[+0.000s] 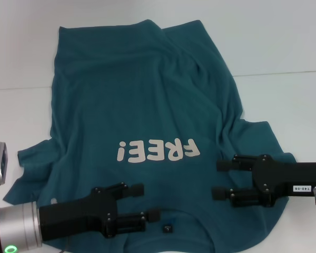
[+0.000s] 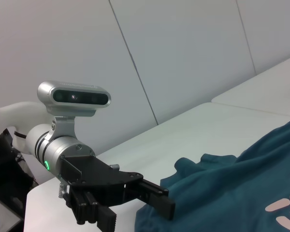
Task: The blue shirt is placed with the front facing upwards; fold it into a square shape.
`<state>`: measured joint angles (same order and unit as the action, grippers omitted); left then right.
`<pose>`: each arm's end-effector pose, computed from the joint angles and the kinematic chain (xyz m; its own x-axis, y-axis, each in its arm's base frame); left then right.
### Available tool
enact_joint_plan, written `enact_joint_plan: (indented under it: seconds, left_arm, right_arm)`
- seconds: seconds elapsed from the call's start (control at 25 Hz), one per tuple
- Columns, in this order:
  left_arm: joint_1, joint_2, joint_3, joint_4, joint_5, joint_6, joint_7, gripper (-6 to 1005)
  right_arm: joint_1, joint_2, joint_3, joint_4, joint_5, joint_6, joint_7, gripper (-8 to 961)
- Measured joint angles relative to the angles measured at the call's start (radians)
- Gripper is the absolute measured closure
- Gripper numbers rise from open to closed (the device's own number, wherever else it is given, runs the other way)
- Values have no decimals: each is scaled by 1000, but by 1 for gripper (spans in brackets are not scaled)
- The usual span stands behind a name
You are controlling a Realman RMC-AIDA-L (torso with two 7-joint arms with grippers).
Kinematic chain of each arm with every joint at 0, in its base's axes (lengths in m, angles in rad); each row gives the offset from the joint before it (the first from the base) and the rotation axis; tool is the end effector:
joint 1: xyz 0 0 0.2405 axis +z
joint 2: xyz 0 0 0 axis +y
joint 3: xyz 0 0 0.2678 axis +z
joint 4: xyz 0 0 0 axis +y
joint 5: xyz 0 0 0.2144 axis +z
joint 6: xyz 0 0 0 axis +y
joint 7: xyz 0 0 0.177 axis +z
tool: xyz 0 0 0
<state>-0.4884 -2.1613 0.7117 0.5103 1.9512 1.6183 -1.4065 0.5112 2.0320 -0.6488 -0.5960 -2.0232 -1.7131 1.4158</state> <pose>-0.2436 0.3023 -0.0883 0.6291 0.5076 0.5886 0.5515 -0.8252 0.1222 0.2673 0.3236 -0.0222 0.7409 -0.4165 -0.5268 -0.4857 -0.8741 0.0080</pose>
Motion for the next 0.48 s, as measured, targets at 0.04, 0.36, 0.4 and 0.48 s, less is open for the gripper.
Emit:
enact_joint_plan:
  seconds: [0.04,0.36,0.4,0.48]
  left_arm:
    - [-1,0,0,0,0,0,0,125]
    - [-4,1,0,0,-3,0,0,124]
    - [-4,1,0,0,-3,0,0,124]
    - [-4,1,0,0,-4,0,0,124]
  right_arm:
    - [0,0,0,0,0,0,0,66]
    - [1,0,0,-1,1,2,0,66]
    - [1,0,0,-1,1,2,0,66]
    - [1,0,0,-1,2,2,0,66]
